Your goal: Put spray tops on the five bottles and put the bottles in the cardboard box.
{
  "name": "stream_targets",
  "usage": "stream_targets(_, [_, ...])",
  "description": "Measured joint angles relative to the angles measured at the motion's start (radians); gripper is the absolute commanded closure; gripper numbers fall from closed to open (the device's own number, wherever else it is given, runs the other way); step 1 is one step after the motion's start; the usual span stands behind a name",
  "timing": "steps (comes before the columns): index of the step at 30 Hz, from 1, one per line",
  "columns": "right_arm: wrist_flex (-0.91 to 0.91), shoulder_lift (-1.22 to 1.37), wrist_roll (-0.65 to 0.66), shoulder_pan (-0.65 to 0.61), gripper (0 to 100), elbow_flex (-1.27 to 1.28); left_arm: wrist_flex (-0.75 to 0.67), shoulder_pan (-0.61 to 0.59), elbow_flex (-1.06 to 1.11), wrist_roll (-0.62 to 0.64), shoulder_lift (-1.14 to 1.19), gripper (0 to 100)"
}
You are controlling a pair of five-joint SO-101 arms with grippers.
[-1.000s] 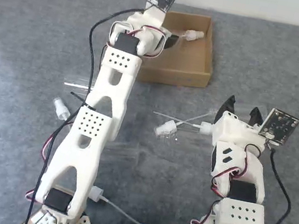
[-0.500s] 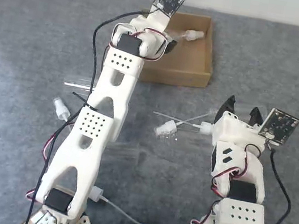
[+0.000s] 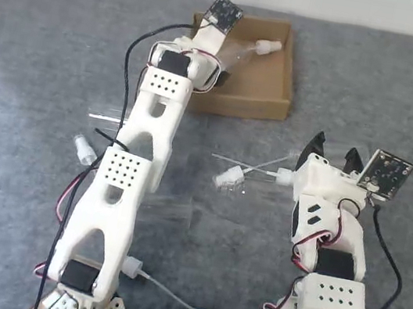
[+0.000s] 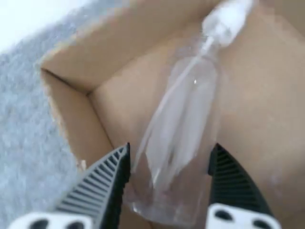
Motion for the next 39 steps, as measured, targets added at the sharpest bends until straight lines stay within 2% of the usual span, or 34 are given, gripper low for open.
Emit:
stream_targets(3, [0.000, 0.000, 0.000, 0.000, 77.5, 0.000, 0.005, 0.000, 0.034, -0.052, -0.021, 76])
stream_targets(8, [0.000, 0.000, 0.000, 0.000, 77.5, 0.000, 0.048, 0.002, 0.040, -0.083, -0.035, 87])
stream_targets(11, [0.000, 0.000, 0.000, 0.000, 77.5, 0.000, 0.051, 0.005, 0.028, -0.087, -0.054, 89])
stream_targets(15, [0.000, 0.000, 0.000, 0.000, 77.5, 0.000, 0.091, 0.015, -0.011, -0.087, -0.061, 89])
stream_targets(23, [0.000, 0.000, 0.000, 0.000, 77.5, 0.000, 0.249, 0.025, -0.222, -0.091, -0.057, 89])
stream_targets(26, [0.000, 0.000, 0.000, 0.000, 77.5, 0.000, 0.252, 0.029, -0.224, -0.091, -0.054, 81])
stream_targets(30, [0.000, 0.000, 0.000, 0.002, 77.5, 0.000, 0.206, 0.017, -0.186, -0.057, -0.055, 71])
stream_targets(33, [0.000, 0.000, 0.000, 0.000, 77.5, 0.000, 0.129, 0.003, -0.110, 0.009, -0.055, 70])
stream_targets(39, [0.000, 0.000, 0.000, 0.000, 77.5, 0.000, -0.043, -0.002, 0.069, -0.025, -0.055, 70])
